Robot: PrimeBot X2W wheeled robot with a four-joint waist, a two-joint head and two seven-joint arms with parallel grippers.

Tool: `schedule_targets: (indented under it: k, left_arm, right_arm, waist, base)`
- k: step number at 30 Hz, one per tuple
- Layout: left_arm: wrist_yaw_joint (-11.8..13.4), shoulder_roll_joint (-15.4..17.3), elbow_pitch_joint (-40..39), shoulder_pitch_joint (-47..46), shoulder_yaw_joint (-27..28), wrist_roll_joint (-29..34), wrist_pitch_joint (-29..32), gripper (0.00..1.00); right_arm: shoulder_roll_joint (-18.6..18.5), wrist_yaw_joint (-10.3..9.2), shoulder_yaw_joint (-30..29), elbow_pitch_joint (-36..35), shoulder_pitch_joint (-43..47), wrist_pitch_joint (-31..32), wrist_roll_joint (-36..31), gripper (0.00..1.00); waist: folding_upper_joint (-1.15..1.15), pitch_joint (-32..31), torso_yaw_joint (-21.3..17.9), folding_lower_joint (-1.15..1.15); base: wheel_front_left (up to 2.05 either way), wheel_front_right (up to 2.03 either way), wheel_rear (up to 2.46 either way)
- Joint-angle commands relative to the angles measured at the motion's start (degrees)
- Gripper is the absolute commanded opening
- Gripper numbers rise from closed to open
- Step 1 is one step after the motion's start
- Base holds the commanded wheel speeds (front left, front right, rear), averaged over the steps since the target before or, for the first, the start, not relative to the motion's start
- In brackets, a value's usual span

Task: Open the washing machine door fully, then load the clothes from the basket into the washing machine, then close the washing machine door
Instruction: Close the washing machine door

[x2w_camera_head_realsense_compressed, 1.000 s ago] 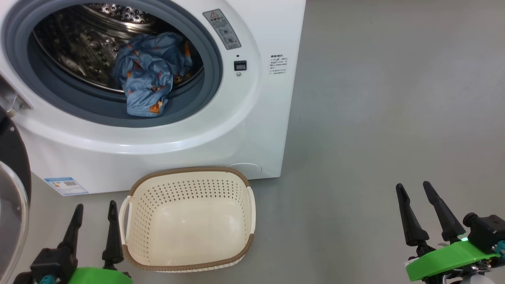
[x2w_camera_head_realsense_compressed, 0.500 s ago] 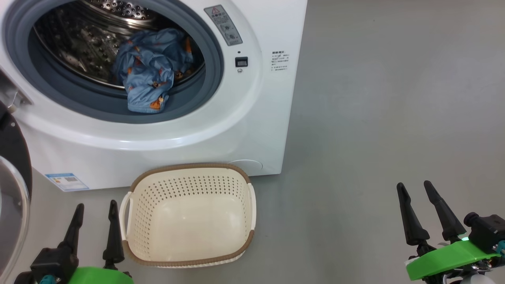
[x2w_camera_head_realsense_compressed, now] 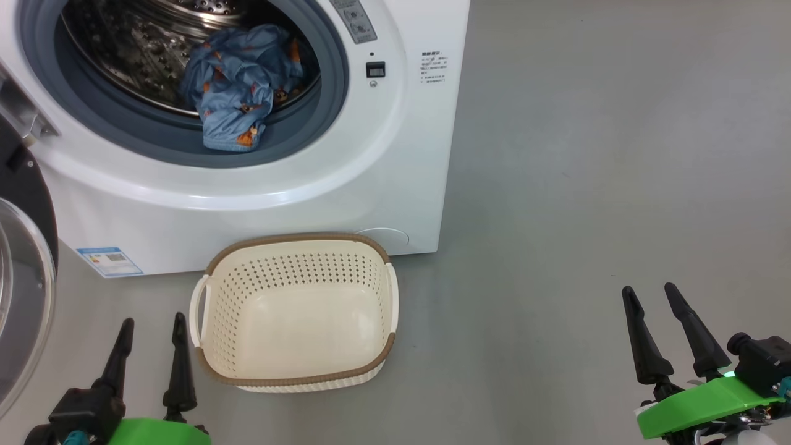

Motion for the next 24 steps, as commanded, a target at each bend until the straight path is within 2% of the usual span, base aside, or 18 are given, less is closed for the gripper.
schedule_targets:
  k: [1,12,24]
  left_arm:
    - [-0.12,0.67,-1.83,-0.42,1.41,-0.50,-0.32,1.00]
    - [-0.12,0.60,-1.97,-0.21,1.38,-0.75,-0.32,1.00]
    - [0.81,0.53,-2.94,1.49,1.39,-2.92,-0.32,1.00]
  right_arm:
    - [-1.07,0.30,0.94,-1.50,0.17,-0.46,0.13,1.00]
    - [-1.59,0.30,1.37,-1.53,0.14,-0.46,0.09,1.00]
    - [-3.07,0.30,5.65,-1.58,-1.12,-0.46,0.16,1.00]
  waist:
    - [0.00,0.02,0.10,0.00]
    - [0.00,-0.46,1.98,0.00]
    - [0.00,-1.39,10.26,0.00]
  base:
    - [0.00,0.00,0.00]
    - [0.00,0.00,0.00]
    - [0.00,0.00,0.00]
